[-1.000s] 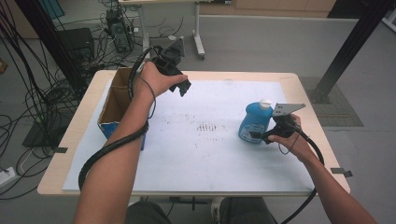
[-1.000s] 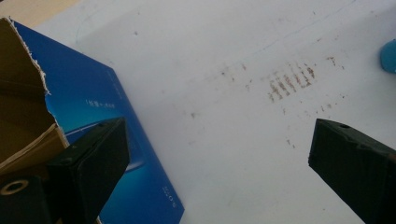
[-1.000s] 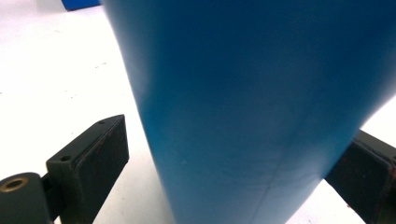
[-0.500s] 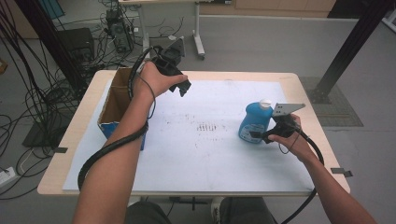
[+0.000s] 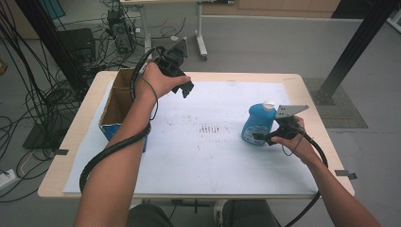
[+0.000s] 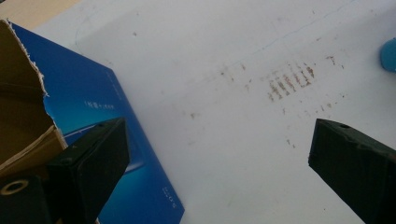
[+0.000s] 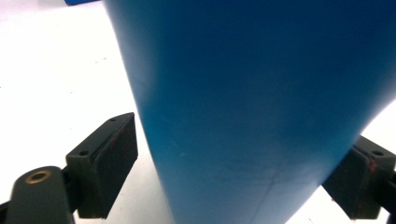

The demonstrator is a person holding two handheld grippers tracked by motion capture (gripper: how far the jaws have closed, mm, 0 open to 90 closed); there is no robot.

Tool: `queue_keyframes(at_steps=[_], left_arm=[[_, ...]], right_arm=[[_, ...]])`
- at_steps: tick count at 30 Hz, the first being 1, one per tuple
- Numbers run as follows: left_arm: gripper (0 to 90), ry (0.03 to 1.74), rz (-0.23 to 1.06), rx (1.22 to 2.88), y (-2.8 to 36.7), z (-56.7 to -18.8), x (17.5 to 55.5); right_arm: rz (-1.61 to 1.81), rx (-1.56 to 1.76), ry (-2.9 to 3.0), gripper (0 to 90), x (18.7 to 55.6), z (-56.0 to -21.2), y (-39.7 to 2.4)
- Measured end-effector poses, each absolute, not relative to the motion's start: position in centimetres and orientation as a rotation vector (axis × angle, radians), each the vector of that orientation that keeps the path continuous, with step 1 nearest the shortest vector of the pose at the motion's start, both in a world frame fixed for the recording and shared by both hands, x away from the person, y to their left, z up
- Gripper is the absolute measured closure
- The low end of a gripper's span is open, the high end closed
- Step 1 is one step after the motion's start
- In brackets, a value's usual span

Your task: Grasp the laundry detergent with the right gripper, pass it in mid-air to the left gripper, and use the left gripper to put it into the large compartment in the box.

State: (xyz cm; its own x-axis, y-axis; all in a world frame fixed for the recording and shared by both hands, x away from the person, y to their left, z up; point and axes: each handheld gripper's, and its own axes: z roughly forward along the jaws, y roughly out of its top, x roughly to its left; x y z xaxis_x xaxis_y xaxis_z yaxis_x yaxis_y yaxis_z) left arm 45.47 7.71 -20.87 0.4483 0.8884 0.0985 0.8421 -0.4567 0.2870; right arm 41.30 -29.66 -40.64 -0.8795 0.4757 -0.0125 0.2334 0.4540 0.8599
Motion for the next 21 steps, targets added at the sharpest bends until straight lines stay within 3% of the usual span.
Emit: queue_keyframes(at_steps=[21], left_arm=[[6.0,1.508,0.354,2.506,7.57,-20.74,45.38]], right_arm=[[1.383,0.581,2.469,30.3,41.39,-40.70,-29.64]])
